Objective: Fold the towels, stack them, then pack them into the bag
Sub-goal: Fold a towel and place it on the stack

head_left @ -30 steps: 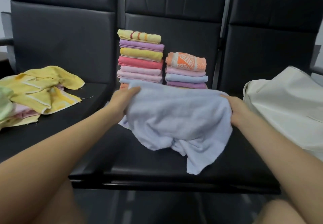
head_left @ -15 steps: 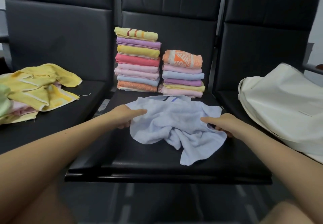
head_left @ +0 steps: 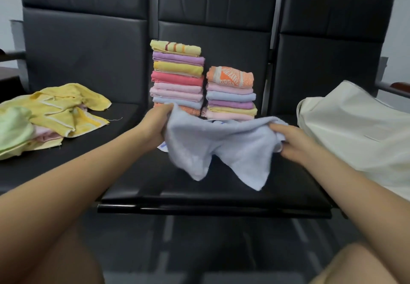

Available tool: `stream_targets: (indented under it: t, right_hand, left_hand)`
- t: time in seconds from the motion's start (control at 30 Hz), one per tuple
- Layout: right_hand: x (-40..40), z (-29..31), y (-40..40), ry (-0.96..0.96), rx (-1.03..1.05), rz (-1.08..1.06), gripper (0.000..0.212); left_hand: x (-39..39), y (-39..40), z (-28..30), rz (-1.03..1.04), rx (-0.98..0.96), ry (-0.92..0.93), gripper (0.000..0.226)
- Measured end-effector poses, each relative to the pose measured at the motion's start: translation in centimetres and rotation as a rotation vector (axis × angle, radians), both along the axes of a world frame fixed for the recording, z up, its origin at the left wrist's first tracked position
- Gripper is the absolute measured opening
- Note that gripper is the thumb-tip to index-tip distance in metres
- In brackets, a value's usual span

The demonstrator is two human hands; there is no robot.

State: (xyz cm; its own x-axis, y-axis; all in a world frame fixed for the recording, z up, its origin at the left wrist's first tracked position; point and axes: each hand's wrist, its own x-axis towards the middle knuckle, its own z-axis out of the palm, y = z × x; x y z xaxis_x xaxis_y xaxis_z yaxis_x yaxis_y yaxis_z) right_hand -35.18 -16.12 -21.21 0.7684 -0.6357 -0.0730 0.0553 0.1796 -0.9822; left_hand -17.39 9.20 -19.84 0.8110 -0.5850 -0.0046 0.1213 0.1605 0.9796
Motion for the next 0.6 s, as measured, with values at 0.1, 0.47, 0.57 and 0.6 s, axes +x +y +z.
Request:
stream_targets:
  t: [0.1,0.47,0.57,0.6]
  right_hand:
    - [-0.1,1.3,-0.5,0.036,0.041,0.019,0.010]
    - [3.6,-3.2,-1.7,0.651,-0.500,-0.181,0.057]
    - [3.7,-3.8,-1.1,0.810,-1.009,-0.147,0.065]
    - [3.8,-3.7,-0.6,0.768,-1.094,-0.140,0.061]
  left_hand:
    - [0.2,0.4,1.0,-0.008,-0.110,0.082,0.020]
    - [5.5,-1.3,-6.4,0.220,0.865,-0.550,0.050]
    - [3.7,-2.1,-6.6,0.201,0.977,-0.817,0.064]
    - [2.7,-2.3,-6.4,0.198,0.936,-0.936,0.059]
